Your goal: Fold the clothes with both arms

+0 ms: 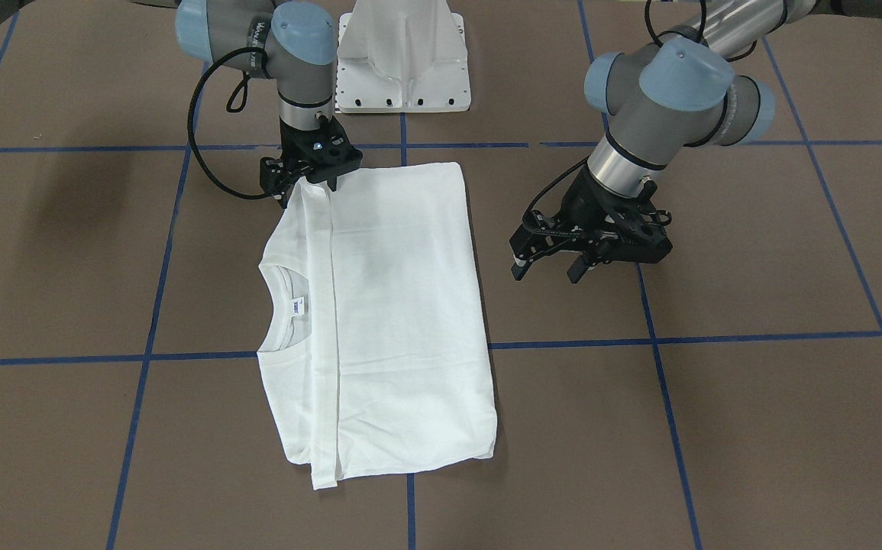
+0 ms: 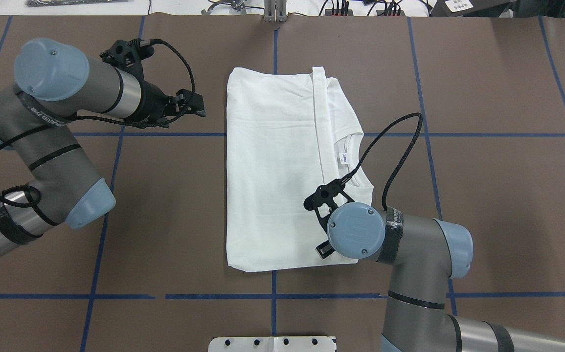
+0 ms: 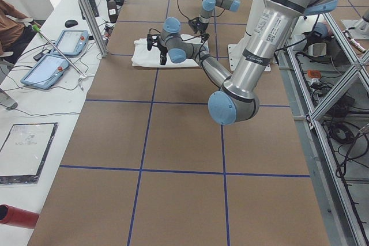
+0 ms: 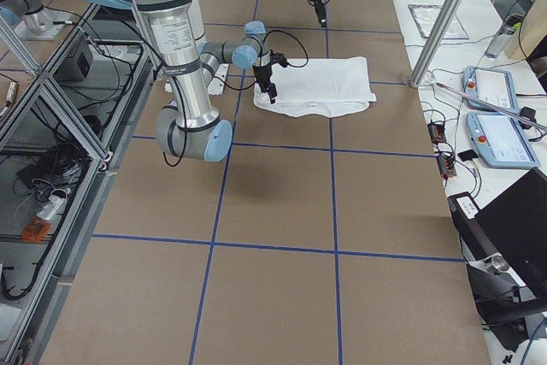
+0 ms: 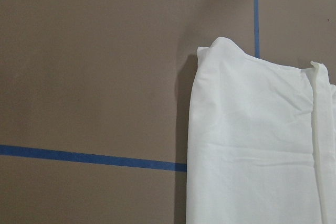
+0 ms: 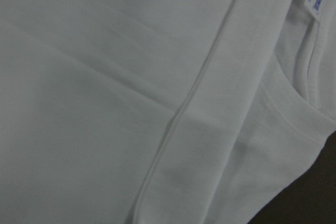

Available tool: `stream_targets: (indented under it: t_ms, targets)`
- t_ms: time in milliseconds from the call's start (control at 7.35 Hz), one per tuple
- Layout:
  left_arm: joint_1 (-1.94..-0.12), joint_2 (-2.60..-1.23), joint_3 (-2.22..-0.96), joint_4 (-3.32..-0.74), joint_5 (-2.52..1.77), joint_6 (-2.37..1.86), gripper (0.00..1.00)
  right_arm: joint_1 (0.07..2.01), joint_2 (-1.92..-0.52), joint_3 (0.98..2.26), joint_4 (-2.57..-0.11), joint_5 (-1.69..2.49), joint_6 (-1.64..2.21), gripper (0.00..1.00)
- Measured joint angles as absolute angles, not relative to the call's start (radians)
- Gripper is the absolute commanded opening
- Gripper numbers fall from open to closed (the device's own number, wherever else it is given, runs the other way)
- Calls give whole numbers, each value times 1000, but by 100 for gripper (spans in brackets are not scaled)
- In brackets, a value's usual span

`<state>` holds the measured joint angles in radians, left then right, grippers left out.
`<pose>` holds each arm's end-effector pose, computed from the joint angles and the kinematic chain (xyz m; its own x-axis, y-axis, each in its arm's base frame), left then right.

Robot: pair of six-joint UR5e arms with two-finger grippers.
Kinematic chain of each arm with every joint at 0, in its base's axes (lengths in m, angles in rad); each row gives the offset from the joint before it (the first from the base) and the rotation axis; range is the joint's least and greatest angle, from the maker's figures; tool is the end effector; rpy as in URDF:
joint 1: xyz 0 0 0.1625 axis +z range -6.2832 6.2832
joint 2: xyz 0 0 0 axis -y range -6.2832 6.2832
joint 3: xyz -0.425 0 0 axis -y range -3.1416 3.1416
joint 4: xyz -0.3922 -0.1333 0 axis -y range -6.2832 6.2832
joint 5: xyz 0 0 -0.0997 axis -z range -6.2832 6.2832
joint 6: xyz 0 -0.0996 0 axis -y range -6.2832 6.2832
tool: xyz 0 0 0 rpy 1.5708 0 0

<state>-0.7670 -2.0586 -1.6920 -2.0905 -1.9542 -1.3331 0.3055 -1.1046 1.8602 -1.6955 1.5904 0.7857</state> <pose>0.3992 -0.5182 0.2630 0.3936 -0.0761 -0.9161 0.3164 0.9469 0.0573 -0.5477 -0.3105 0.2948 0.7495 -0.5047 0.4284 0.3395 0.8486 0.4058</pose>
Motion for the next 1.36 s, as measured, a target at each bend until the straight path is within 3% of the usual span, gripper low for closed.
stream_targets:
  t_ms: [816,1360]
  targets:
    - [-767,-2061,-1699,-2086,-1956,-1334,100,337,-1137,1858,-1697,1599,785,100]
    - [-762,-2062,-1702,-2086,-1962,-1336,100,403,-1282,1947,-1698,1611,761,100]
